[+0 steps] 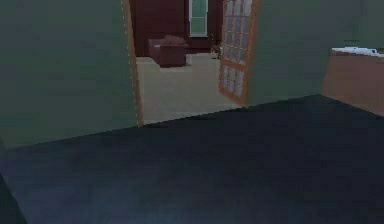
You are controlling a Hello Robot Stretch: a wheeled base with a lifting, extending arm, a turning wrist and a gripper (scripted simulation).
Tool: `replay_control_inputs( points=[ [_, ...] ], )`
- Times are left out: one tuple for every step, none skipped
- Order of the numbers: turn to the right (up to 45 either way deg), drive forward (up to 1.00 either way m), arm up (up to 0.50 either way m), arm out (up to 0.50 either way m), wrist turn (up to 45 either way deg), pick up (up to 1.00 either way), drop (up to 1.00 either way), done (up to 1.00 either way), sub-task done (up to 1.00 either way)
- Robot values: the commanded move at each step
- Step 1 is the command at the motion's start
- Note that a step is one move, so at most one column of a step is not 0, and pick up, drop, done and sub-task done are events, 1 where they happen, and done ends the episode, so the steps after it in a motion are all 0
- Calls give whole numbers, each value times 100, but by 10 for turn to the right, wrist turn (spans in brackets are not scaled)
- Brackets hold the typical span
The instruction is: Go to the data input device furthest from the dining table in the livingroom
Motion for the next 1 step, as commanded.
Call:
replay_control_inputs(
  points=[
    [0,100,0,0,0,0,0,0,0]
  ],
)
